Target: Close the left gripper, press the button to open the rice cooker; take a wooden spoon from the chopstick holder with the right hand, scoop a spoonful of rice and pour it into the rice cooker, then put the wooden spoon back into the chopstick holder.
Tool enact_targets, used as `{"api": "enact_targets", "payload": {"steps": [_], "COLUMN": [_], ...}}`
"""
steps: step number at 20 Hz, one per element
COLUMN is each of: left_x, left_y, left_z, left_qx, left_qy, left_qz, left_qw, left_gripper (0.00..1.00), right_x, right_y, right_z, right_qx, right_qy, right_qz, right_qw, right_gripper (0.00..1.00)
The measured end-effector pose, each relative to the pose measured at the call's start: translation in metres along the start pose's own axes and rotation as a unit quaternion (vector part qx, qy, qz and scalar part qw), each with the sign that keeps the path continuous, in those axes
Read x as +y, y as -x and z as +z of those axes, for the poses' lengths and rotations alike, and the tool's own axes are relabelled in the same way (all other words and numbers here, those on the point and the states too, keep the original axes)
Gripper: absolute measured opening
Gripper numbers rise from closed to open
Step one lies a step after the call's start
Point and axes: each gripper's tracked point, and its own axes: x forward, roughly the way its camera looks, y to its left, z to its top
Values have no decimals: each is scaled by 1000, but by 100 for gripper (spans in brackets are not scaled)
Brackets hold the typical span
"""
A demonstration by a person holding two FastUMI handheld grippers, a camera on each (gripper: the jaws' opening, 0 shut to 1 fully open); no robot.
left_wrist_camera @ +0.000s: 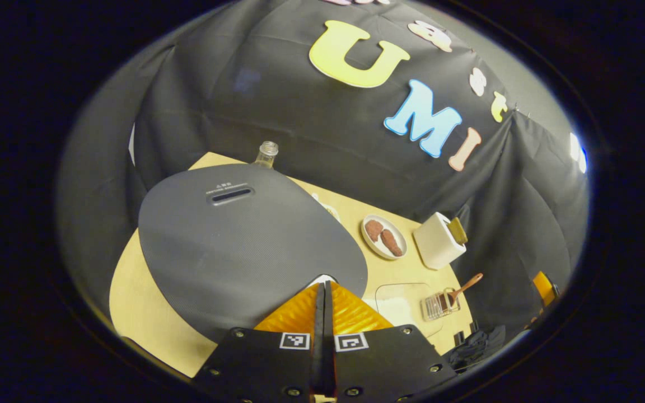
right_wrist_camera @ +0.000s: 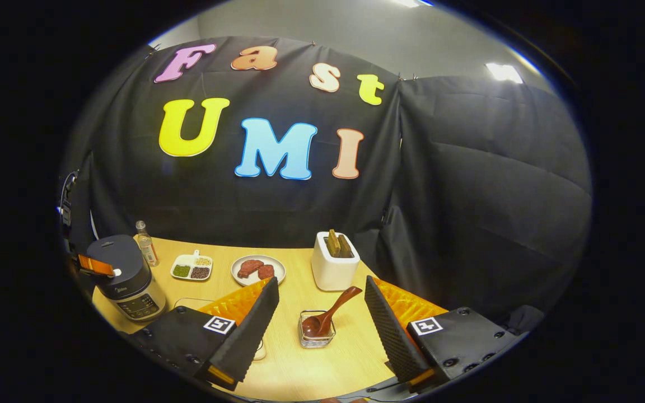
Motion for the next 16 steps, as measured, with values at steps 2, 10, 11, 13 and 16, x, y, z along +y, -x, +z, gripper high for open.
{"api": "enact_targets", "payload": {"steps": [2, 10, 11, 13, 16], "left_x": [0, -26, -34, -53, -60], "left_y": [6, 115, 129, 145, 153], "left_z": [8, 133, 147, 157, 140], "left_qx": [-21, -230, -255, -272, -270], "left_qy": [-13, -111, -113, -105, -118], "left_qz": [7, 113, 113, 100, 111], "left_qw": [1000, 960, 954, 951, 949], "left_gripper": [2, 0, 0, 2, 7], "right_x": [-3, -4, -5, -7, -15], "right_y": [-6, -44, -49, -62, -81], "right_z": [-6, -17, -17, -21, -33], "right_qx": [11, 19, 20, 26, 42], "right_qy": [-10, -22, -26, -37, -55], "right_qz": [2, 41, 47, 56, 62], "right_qw": [1000, 999, 998, 997, 996], "right_gripper": [98, 98, 98, 98, 99]}}
